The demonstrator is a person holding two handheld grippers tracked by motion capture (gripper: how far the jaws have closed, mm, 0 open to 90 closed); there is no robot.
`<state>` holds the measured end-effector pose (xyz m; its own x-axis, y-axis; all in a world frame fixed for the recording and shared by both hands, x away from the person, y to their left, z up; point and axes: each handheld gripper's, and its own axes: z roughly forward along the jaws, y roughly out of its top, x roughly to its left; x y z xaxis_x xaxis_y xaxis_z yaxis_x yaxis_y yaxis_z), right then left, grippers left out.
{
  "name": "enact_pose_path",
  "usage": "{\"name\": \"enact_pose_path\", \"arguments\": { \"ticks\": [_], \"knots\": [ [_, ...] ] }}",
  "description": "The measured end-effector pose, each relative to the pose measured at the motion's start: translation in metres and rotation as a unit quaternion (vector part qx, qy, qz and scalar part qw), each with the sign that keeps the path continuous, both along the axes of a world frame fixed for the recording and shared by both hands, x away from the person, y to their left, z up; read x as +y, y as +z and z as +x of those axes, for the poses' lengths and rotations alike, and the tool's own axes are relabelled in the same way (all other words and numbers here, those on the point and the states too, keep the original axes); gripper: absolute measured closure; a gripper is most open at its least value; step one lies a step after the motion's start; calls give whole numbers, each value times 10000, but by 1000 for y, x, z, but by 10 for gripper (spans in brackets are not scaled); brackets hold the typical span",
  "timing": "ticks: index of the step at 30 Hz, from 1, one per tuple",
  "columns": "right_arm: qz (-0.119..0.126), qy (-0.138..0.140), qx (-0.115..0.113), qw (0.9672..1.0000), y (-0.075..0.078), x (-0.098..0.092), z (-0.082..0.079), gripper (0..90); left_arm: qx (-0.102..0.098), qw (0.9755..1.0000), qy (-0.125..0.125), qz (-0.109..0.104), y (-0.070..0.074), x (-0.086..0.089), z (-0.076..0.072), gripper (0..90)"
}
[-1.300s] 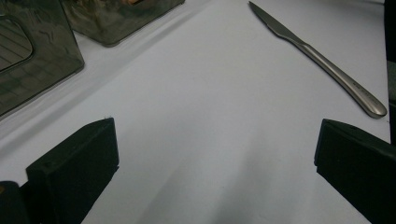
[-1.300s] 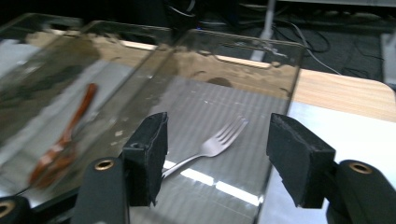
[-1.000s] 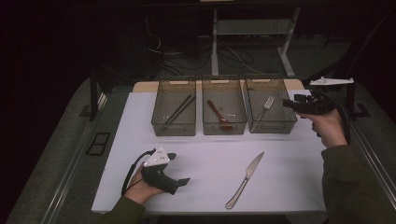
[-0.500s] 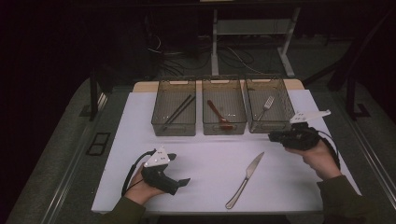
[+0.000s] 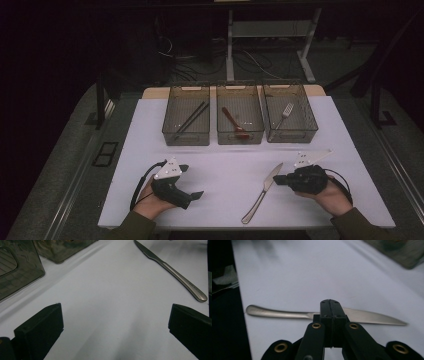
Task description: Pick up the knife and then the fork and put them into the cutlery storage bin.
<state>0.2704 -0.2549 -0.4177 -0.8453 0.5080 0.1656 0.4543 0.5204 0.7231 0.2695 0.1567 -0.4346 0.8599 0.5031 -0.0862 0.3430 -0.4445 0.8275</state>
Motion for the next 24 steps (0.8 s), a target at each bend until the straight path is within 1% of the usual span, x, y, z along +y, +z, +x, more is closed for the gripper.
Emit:
{"name": "enact_pose_path", "arguments": {
  "ticks": [4, 8, 11, 15, 17, 24],
  "knots": [
    [-74, 194, 100, 9997, -9, 9, -10, 900, 13, 10000, -22, 42, 0, -1, 0, 0],
    [-153, 411, 142, 9989, -15, 21, -18, 900, 11, 10000, -17, 28, 0, -1, 0, 0],
    [-192, 597, 154, 9979, -20, 33, -21, 900, 12, 10000, -13, 26, 0, -1, 0, 0],
    [-316, 819, 223, 9959, -25, 46, -25, 900, 12, 10000, -12, 23, 0, -1, 0, 0],
    [-357, 839, 232, 9956, -27, 49, -27, 900, 16, 10000, -13, 23, 0, -1, 0, 0],
    [-271, 825, 138, 9961, -26, 54, -26, 900, 13, 10000, -6, 29, 0, -1, 0, 0]
  ]
}}
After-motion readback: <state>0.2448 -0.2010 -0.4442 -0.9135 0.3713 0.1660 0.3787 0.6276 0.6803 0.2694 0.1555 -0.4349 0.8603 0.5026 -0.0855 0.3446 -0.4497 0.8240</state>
